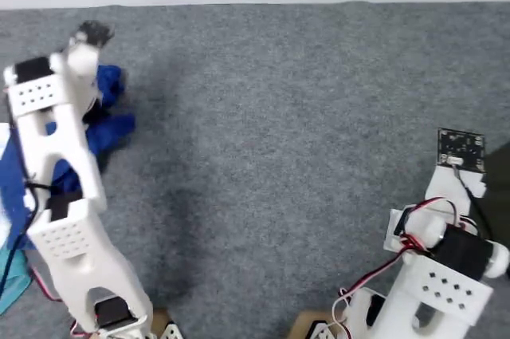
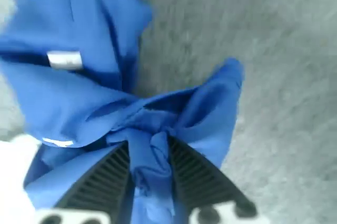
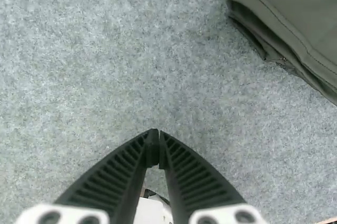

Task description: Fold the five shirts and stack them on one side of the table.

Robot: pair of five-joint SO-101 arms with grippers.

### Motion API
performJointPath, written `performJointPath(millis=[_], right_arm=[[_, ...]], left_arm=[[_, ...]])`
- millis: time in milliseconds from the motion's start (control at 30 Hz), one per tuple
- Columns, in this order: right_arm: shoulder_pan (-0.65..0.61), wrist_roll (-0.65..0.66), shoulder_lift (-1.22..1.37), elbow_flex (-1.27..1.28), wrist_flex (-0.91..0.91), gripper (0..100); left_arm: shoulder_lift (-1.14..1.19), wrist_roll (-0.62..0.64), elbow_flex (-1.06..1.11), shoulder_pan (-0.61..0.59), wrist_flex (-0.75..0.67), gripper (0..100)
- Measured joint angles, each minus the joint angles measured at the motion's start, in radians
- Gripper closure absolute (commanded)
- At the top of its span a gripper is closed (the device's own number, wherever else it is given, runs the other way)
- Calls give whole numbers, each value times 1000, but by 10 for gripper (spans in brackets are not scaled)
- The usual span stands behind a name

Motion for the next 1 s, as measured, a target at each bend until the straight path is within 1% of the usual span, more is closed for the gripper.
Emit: performJointPath(millis=[67, 167, 267, 367, 467, 533, 600, 700, 767, 833, 1000], right_arm=[[0, 0, 0, 0, 0, 990], [0, 0, 0, 0, 0, 990], [0, 0, 0, 0, 0, 990], [0, 0, 0, 0, 0, 990], [0, 0, 0, 0, 0, 990], [0, 0, 0, 0, -2, 990], [0, 0, 0, 0, -14, 990], [0, 0, 0, 0, -43, 990], [0, 0, 0, 0, -55, 990], [0, 0, 0, 0, -57, 990], [0, 0, 0, 0, -57, 990]], left_arm=[[-21, 75, -120, 52, 21, 998], [-43, 238, -315, 149, 23, 998], [-43, 342, -488, 273, 23, 998], [-44, 402, -624, 416, 28, 998], [-72, 428, -715, 562, 97, 998], [-107, 436, -743, 654, 140, 998], [-158, 437, -743, 715, 150, 998], [-276, 436, -660, 730, 150, 998], [-367, 407, -531, 720, 150, 998], [-456, 354, -354, 698, 150, 997], [-647, 199, 196, 611, 150, 997]])
